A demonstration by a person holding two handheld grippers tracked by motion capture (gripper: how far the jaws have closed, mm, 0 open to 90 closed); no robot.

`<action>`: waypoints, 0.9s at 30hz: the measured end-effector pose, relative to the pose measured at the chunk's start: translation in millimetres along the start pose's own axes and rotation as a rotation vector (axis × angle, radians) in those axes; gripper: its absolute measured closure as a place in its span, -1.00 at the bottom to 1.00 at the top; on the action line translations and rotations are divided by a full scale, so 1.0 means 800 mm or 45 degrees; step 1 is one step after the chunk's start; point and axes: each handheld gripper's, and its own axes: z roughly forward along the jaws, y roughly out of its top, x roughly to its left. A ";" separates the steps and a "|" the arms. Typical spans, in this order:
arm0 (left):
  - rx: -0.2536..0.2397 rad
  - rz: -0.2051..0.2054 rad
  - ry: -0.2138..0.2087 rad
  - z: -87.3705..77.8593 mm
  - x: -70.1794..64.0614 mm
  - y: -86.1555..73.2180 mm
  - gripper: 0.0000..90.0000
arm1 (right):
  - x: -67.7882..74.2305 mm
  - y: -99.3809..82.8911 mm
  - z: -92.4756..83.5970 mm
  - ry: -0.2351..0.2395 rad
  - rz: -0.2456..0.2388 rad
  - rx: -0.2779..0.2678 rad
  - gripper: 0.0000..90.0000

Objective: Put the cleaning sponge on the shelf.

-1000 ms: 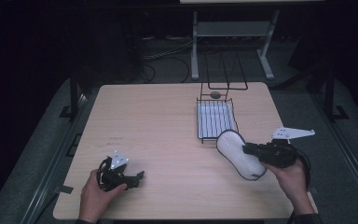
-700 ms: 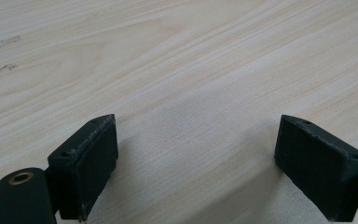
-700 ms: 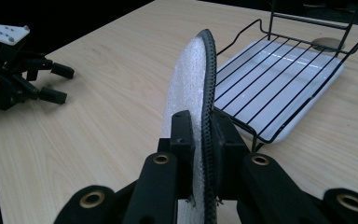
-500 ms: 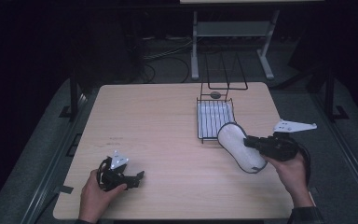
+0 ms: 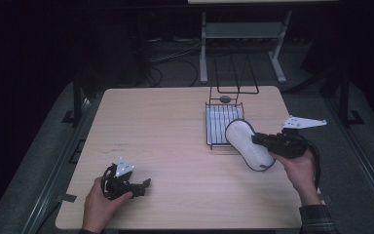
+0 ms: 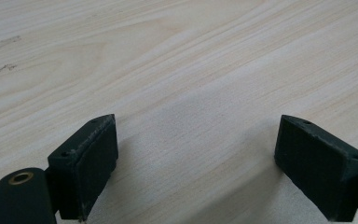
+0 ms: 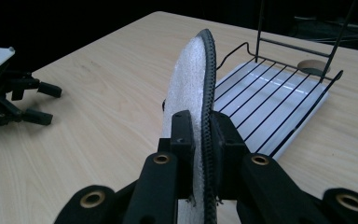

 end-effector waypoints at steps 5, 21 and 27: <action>0.000 0.000 0.000 0.000 0.000 0.000 -0.72 | -0.005 0.008 0.006 0.000 0.005 -0.007 0.80; 0.003 0.002 0.000 0.000 0.000 0.000 -0.72 | -0.024 0.034 0.032 -0.017 0.013 -0.024 0.80; 0.004 0.001 -0.002 0.000 0.000 0.000 -0.72 | -0.034 0.043 0.044 -0.025 0.022 -0.024 0.80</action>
